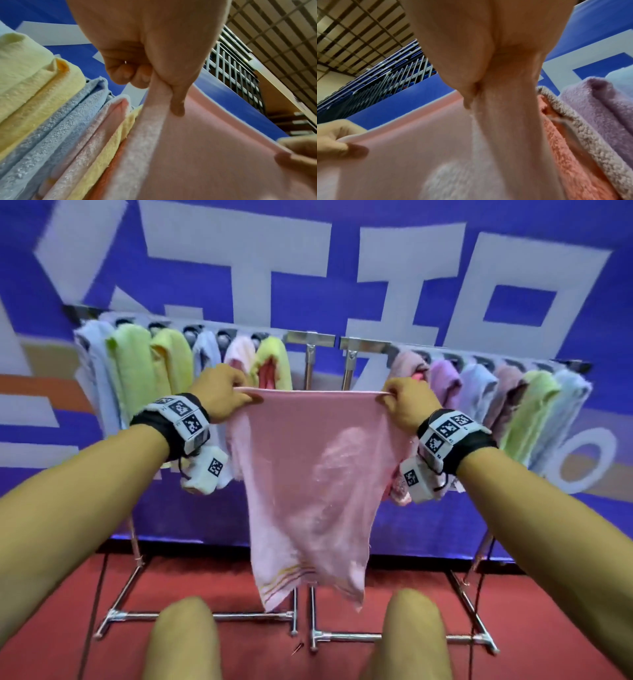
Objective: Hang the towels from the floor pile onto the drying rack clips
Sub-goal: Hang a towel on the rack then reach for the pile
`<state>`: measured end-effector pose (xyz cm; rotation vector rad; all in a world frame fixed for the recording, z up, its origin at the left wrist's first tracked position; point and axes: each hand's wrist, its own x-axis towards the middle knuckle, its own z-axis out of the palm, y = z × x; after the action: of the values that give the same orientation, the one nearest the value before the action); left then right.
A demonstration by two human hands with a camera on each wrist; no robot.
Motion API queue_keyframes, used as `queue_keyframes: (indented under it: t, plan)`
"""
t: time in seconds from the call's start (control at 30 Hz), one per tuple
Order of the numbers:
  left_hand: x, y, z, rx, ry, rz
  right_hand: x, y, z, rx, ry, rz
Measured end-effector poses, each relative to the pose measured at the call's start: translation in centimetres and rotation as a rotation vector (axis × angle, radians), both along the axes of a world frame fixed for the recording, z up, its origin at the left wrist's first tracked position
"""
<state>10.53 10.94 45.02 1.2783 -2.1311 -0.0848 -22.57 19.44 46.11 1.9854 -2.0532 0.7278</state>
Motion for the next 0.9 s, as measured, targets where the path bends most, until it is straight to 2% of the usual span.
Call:
queue_keyframes:
  t: [0.2,0.33,0.43,0.5,0.57,0.67,0.73,0.8,0.9]
  plan:
    - [0.5,-0.7,2.8,0.032,0.277,0.000,-1.9,-0.1,1.9,-0.233,-0.179,-0.039]
    - [0.2,-1.6,1.4,0.151,0.297,0.004,-3.0,-0.8,0.3,-0.026,-0.096,-0.027]
    - [0.7,-3.0,0.1,0.199,0.318,0.047,-4.1,-1.0,0.2,0.014,-0.173,0.018]
    - [0.9,-3.6,0.1,0.232,0.399,0.076,-4.2,-1.2,0.9,0.013,-0.235,0.016]
    - [0.5,-3.1,0.7,0.327,0.505,0.068,-3.7,-1.5,1.4,0.049,-0.390,0.004]
    - [-1.1,-1.8,1.6,0.445,0.570,0.038,-2.4,-1.8,1.8,0.102,-0.797,0.076]
    - [-2.5,-1.1,2.1,0.511,0.601,-0.017,-1.1,-1.5,2.2,0.095,-1.003,0.151]
    - [-4.0,-0.2,2.6,0.592,0.610,-0.087,0.4,-1.0,2.6,0.128,-1.100,0.238]
    - [-6.6,0.6,3.1,0.624,0.571,-0.197,2.4,-0.4,3.2,0.210,-1.133,0.293]
